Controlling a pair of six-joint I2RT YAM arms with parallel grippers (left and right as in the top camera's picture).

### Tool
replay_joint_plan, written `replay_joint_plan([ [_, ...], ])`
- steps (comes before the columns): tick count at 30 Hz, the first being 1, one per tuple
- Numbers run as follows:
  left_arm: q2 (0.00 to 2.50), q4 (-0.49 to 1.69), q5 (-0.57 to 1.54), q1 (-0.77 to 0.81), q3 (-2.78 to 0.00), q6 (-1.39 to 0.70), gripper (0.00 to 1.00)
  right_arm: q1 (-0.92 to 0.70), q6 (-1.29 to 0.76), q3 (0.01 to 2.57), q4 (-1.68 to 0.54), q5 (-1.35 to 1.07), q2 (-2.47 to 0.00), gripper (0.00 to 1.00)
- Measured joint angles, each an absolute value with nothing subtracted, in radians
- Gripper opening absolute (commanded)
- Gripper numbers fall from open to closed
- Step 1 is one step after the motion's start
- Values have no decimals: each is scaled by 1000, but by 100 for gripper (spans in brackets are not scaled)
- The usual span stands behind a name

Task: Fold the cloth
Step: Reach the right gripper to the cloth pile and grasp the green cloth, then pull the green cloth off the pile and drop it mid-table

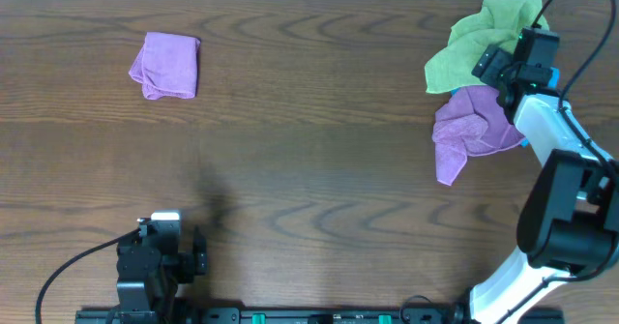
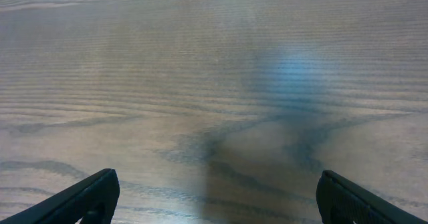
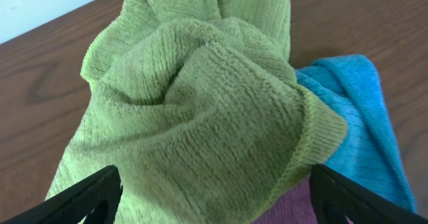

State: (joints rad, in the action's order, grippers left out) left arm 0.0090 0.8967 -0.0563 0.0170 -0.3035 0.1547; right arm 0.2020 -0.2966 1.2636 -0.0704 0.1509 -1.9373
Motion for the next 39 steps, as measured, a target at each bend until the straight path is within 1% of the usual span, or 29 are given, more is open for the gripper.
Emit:
replay_joint_plan([
  [2,9,897,-56,17,-303,155,95,202,-308,1264,-49,150,-1958,87],
  [3,9,897,-56,17,-303,155,95,204,-311,1264,-45,150,-1967,81],
  [5,9,897,-56,17,-303,155,95,207,-325,1264,-30,151,-1989,61],
  [6,9,897,-56,17,-303,155,95,209,-332,1264,-22,150,-1998,56],
  [9,9,897,-56,17,-303,155,95,211,-339,1264,-2,147,-2005,34],
  [12,9,897,-56,17,-303,155,95,212,-349,1264,7,148,-2005,3],
  [13,9,897,-56,17,-303,155,95,212,-356,1264,9,149,-2005,1],
  [21,9,897,-56,17,-303,155,95,208,-330,1264,7,127,-1979,1],
  [27,9,897,-56,17,-303,155,95,167,-241,1264,-47,100,-1765,1],
  [33,9,897,-56,17,-303,155,95,65,-152,1265,-170,82,-1530,1],
  [39,9,897,-56,17,-303,155,95,-68,-109,1266,-261,76,-1446,1],
])
